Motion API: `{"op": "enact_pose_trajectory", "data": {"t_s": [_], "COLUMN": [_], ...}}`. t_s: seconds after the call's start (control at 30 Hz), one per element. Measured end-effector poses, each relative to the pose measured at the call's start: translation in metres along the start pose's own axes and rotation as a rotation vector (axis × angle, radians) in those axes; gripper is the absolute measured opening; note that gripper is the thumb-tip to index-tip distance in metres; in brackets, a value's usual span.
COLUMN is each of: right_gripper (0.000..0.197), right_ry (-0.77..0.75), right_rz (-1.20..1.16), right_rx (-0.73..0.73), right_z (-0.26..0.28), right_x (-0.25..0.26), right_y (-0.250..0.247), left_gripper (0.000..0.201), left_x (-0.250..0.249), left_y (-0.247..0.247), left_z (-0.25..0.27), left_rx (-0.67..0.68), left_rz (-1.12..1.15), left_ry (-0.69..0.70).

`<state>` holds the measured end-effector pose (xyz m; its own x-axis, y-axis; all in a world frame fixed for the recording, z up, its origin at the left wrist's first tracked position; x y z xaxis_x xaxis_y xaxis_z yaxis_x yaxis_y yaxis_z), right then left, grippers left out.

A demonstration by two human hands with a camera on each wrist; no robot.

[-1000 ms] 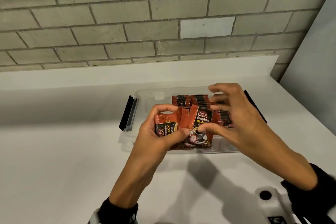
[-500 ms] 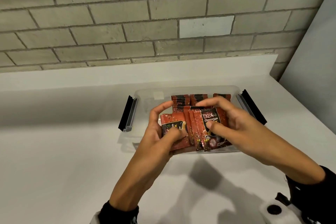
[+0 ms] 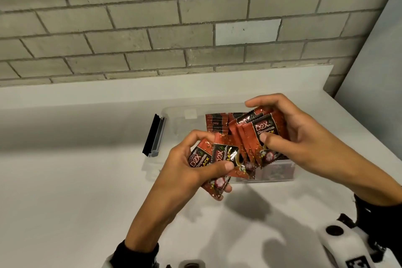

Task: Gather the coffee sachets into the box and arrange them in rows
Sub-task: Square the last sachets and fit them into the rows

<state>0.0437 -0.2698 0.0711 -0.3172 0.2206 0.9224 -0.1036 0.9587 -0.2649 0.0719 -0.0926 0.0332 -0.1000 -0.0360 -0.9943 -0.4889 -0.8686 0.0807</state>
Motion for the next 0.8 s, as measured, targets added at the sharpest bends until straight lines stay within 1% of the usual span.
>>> {"op": "enact_pose_trajectory", "data": {"t_s": [0.1, 0.2, 0.23, 0.3, 0.33, 0.4, 0.47, 0.57, 0.67, 0.8], "right_gripper": [0.048, 0.042, 0.040, 0.037, 0.037, 0.034, 0.031, 0.035, 0.038, 0.031], "right_ry": [-0.031, -0.009, 0.009, 0.057, 0.078, 0.119, 0.166, 0.227, 0.238, 0.274], "right_rz": [0.147, 0.263, 0.275, 0.227, 0.184, 0.098, 0.001, -0.099, -0.153, -0.223], "right_rx": [0.087, 0.194, 0.218, 0.232, 0.222, 0.188, 0.133, 0.051, -0.004, -0.042], "right_z": [-0.002, -0.003, -0.004, -0.004, -0.003, -0.002, -0.001, 0.002, 0.003, 0.003], "right_x": [0.007, 0.004, 0.002, -0.004, -0.007, -0.015, -0.023, -0.031, -0.034, -0.034], "right_y": [0.000, 0.006, 0.008, 0.011, 0.011, 0.009, 0.007, 0.005, 0.007, 0.011], "left_gripper": [0.037, 0.040, 0.044, 0.052, 0.054, 0.051, 0.047, 0.039, 0.037, 0.033], "left_x": [0.000, -0.003, -0.004, -0.004, -0.003, -0.002, -0.001, -0.001, 0.001, 0.004], "left_y": [0.004, 0.005, 0.005, 0.004, 0.004, 0.002, 0.002, 0.000, 0.001, 0.005], "left_z": [0.000, -0.001, -0.001, -0.002, -0.001, 0.000, 0.002, 0.002, -0.001, -0.003], "left_rx": [0.050, 0.074, 0.074, 0.078, 0.082, 0.096, 0.128, 0.171, 0.165, 0.160], "left_rz": [-0.024, -0.042, -0.051, -0.051, -0.039, -0.006, 0.025, 0.075, 0.065, 0.017], "left_ry": [-0.019, -0.028, -0.034, -0.069, -0.089, -0.101, -0.075, -0.034, -0.028, -0.010]}}
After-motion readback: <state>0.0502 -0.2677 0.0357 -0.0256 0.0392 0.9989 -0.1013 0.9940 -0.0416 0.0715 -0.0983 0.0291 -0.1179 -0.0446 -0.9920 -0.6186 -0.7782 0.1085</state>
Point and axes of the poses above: each hand's wrist, its own z-axis away from the middle knuckle, its own y-axis out of the palm, x = y × z, the point moved 5 cm from there along -z, towards the middle knuckle, and after that the axes turned 3 degrees about -y, right-handed, at the moved point
